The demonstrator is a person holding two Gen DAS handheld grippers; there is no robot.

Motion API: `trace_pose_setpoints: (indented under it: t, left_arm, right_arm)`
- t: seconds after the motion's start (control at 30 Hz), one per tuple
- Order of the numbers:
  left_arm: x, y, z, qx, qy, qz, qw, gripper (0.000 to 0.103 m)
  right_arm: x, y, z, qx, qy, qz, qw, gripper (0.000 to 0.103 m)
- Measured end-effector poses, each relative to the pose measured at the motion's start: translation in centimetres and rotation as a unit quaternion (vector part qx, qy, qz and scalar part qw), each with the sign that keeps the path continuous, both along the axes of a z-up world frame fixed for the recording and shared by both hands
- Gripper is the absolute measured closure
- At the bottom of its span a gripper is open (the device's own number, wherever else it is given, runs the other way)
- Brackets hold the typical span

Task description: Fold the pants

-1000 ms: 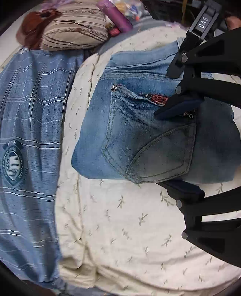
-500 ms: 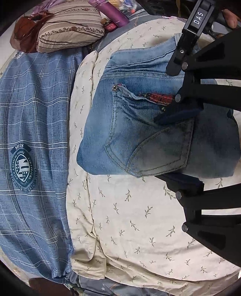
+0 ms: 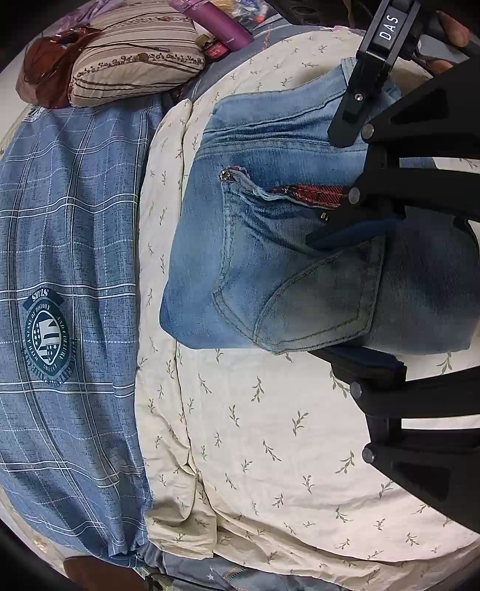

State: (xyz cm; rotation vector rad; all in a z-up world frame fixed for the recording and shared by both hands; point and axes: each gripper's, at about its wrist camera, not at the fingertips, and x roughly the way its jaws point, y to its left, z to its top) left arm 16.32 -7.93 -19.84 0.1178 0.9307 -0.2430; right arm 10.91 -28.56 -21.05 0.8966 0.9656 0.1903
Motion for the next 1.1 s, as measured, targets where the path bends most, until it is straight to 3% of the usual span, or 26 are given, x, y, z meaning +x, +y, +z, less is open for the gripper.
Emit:
trace_pose_setpoints:
  t: [0.37, 0.57, 0.83, 1.1]
  left_arm:
    - [-0.1, -0.2, -0.3, 0.014, -0.007, 0.001, 0.9999, 0.047]
    - [-0.3, -0.7, -0.4, 0.062, -0.032, 0.007, 0.9975, 0.027]
    - [0.3, 0.0, -0.6, 0.044, -0.02, 0.023, 0.9986, 0.019]
    - [0.2, -0.4, -0.5, 0.053, -0.025, 0.025, 0.998, 0.018]
  right_arm:
    - [-0.1, -0.2, 0.1, 0.007, 0.003, -0.003, 1.0, 0.046]
    - [-0.3, -0.4, -0.1, 0.014, 0.006, -0.006, 1.0, 0.045]
    - [-0.6, -1.4, -0.6, 0.052, 0.015, -0.015, 0.998, 0.044]
    - [-1.3, -2.4, -1.1, 0.1, 0.025, -0.033, 0.994, 0.039]
